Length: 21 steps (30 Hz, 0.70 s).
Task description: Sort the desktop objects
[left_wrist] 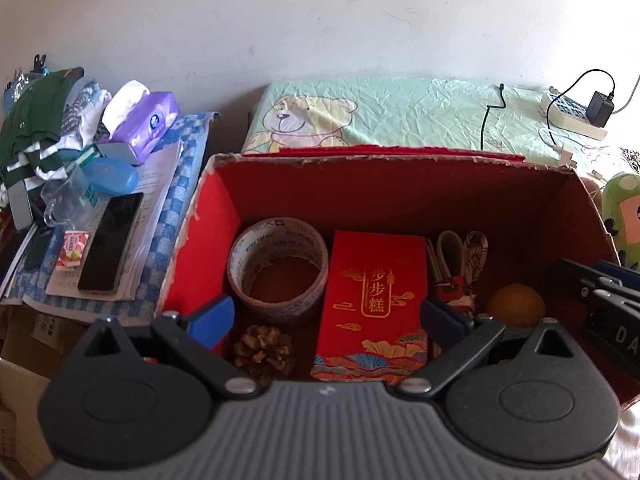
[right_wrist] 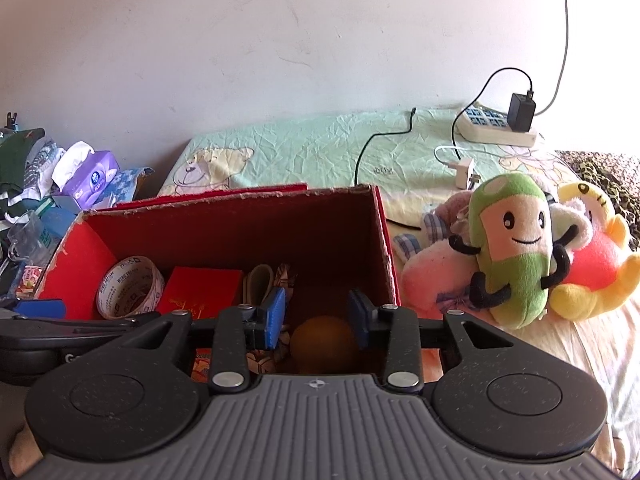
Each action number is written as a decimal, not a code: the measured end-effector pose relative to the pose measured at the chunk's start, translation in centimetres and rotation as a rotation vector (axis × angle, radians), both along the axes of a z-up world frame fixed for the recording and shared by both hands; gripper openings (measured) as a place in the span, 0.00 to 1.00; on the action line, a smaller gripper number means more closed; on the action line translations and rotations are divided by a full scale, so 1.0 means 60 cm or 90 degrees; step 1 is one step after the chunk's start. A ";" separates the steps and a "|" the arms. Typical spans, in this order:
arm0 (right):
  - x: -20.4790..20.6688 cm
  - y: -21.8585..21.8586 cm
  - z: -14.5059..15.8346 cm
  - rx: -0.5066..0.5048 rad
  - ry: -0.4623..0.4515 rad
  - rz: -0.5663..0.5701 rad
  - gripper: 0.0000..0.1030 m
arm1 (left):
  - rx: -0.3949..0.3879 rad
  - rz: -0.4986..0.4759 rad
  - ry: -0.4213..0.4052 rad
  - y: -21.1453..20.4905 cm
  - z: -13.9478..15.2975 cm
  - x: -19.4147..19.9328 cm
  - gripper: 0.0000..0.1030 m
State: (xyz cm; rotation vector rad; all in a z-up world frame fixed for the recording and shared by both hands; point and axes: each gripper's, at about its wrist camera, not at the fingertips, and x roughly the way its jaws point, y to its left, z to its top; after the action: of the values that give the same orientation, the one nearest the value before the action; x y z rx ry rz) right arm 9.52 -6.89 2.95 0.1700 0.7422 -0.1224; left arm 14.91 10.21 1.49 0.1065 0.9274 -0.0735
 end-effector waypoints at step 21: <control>-0.001 0.012 -0.011 -0.003 -0.005 0.041 0.36 | 0.000 -0.036 -0.009 -0.006 -0.016 0.003 0.99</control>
State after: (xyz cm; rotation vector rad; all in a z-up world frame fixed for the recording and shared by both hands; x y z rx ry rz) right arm 9.47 -6.17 2.29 0.1414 0.7386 -0.0624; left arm 15.07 9.87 0.53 0.1324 0.9103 -0.1245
